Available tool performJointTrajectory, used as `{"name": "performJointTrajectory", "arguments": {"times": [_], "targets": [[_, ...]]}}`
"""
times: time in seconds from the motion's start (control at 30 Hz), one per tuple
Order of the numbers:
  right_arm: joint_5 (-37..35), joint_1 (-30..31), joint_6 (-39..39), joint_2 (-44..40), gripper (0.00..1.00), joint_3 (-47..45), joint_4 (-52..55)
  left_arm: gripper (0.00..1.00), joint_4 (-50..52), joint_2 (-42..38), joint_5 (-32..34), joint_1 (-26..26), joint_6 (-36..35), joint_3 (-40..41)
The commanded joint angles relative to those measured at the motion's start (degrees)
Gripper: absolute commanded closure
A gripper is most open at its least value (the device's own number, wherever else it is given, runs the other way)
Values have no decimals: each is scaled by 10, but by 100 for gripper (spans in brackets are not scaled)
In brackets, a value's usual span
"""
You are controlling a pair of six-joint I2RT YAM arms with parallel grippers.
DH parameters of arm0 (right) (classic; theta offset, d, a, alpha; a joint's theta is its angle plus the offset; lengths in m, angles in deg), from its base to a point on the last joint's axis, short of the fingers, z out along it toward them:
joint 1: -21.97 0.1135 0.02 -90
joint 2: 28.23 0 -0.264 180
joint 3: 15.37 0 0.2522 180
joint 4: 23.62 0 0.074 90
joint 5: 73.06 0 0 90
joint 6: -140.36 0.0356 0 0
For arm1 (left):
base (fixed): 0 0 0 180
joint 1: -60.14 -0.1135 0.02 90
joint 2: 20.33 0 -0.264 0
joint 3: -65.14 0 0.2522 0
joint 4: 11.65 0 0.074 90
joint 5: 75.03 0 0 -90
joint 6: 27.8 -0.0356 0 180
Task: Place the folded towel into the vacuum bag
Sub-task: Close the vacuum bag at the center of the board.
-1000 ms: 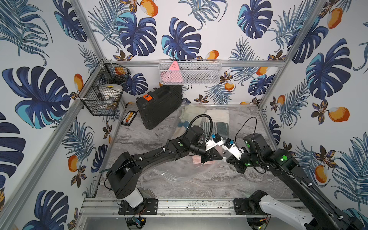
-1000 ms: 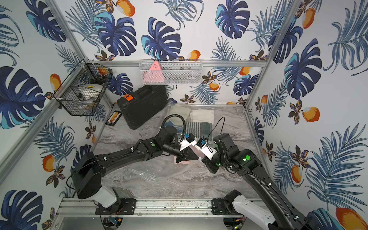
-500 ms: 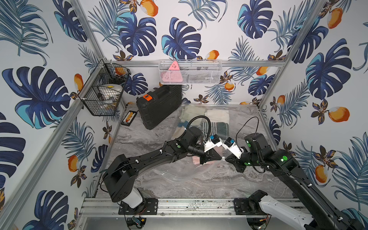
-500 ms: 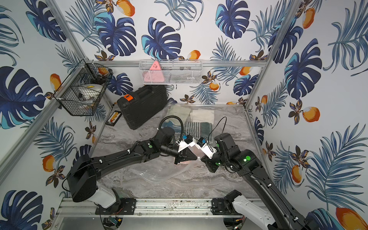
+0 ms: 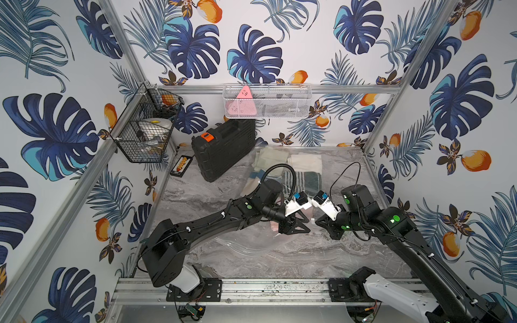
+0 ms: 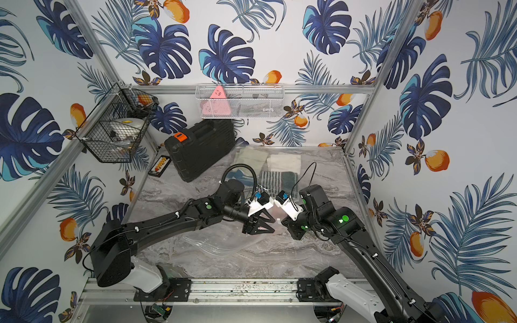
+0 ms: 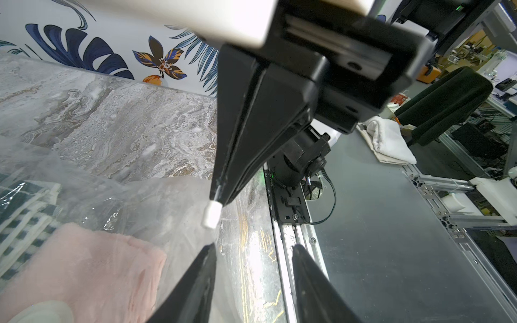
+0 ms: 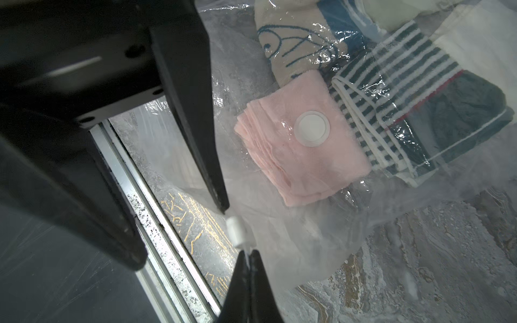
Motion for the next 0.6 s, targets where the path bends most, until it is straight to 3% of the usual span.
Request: {"name": "performJointTrajectory", "arguments": {"times": [0.0,0.17,0.4,0.57], "targets": [[30,1,-1,1,100,8,-26,51,-61,13,-31,1,26,-2],[38,1,0,-2,100,7,-25,52,-121,49,-36,1,53,-6],[25,1,5,-4,100,7,-22,62,-286,72,-59,2,157,26],[28,0,8,-6,100,7,-23,62,-317,54,-51,2,152,66]]}}
